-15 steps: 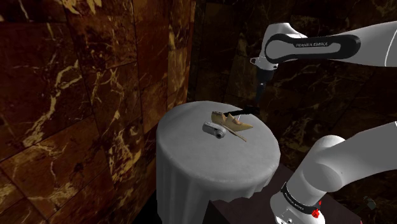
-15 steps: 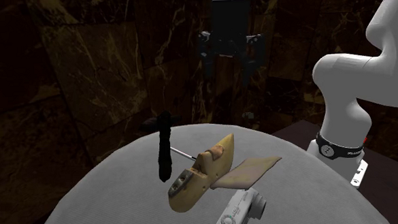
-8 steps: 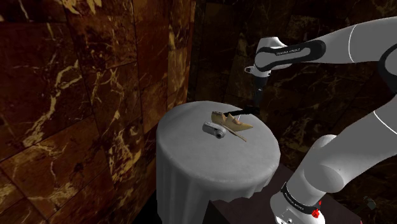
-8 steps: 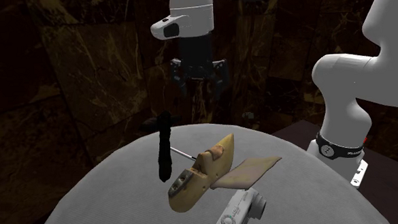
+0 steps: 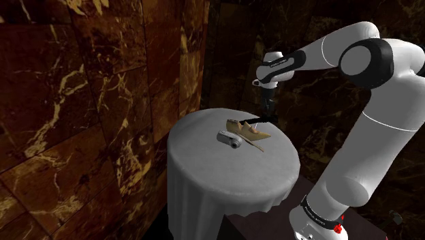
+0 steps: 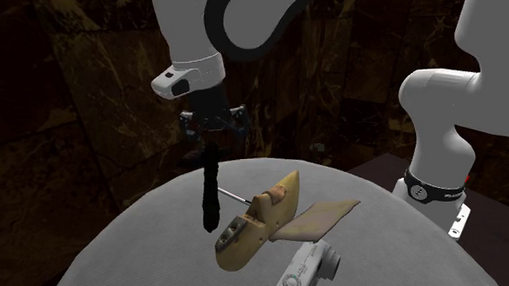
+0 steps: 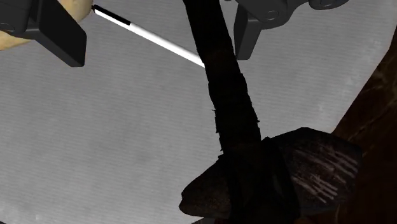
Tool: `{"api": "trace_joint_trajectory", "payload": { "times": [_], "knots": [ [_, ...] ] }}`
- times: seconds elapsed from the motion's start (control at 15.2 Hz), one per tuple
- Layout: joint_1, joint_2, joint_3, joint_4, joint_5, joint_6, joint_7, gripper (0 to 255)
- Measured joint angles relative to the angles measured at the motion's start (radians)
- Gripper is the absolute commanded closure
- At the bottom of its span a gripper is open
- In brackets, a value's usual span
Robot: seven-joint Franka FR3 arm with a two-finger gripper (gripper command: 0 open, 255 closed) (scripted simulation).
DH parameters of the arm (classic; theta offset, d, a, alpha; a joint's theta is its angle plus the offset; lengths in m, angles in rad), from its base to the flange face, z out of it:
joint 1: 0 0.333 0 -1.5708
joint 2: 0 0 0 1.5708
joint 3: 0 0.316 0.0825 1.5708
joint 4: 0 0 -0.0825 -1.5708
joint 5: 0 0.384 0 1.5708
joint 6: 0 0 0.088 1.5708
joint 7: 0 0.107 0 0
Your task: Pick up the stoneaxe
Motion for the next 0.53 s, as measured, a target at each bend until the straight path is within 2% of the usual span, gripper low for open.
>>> {"api": "trace_joint_trajectory", "payload": {
  "times": [0.2, 0.53],
  "knots": [
    [-0.024, 0.145, 0.008, 0.092, 0.063, 0.023, -0.151, 0],
    [-0.044, 0.207, 0.017, 0.099, 0.088, 0.067, -0.213, 0]
  ]
}}
